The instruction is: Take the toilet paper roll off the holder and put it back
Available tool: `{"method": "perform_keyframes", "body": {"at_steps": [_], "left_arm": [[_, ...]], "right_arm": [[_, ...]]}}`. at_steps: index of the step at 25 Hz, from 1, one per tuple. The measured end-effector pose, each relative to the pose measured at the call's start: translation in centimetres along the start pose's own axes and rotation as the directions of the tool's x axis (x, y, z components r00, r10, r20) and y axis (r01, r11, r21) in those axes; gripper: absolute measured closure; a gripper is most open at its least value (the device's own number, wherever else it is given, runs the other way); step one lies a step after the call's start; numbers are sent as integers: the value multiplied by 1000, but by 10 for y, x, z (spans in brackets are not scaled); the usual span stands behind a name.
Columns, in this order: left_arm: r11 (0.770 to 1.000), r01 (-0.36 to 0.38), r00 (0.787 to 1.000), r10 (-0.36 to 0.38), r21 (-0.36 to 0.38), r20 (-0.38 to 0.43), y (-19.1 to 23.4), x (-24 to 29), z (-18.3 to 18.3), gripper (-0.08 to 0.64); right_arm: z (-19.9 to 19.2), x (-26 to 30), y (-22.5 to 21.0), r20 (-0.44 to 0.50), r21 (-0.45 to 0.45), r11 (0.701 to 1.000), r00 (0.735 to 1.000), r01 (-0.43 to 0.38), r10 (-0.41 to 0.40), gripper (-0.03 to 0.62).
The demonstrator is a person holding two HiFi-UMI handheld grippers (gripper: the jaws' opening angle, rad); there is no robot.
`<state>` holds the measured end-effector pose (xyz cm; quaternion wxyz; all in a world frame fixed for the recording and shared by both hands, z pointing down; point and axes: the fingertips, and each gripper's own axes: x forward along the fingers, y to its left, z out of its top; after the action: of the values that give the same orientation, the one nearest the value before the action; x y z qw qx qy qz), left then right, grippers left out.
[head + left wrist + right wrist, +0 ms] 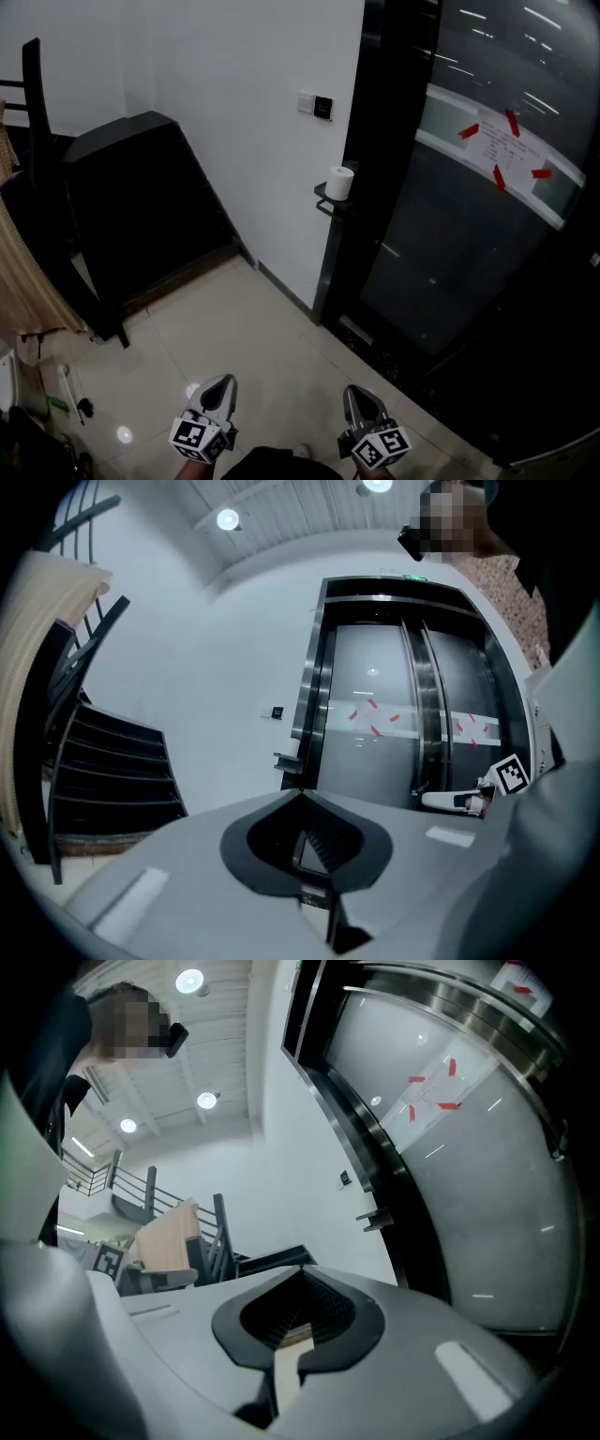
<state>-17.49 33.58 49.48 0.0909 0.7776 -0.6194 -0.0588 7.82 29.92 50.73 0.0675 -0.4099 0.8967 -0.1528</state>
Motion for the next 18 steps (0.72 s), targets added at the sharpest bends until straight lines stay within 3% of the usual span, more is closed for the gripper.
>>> {"method": "perform_keyframes", "body": {"at_steps": [6,11,18], "left_arm": [[1000,-10,999,9,23,44,-33,48,10,558],[1000,28,999,-28,3,-19,-55,73,-8,558],[999,31,999,-31,7,-34,-29,119,-19,558]], "right_arm": [[15,-5,-51,-9,15,1000,1000,-7,8,580],[12,0,-75,-19,49,999,1000,-9,10,580],[7,42,-96,-48,50,999,999,-3,5,578]]}}
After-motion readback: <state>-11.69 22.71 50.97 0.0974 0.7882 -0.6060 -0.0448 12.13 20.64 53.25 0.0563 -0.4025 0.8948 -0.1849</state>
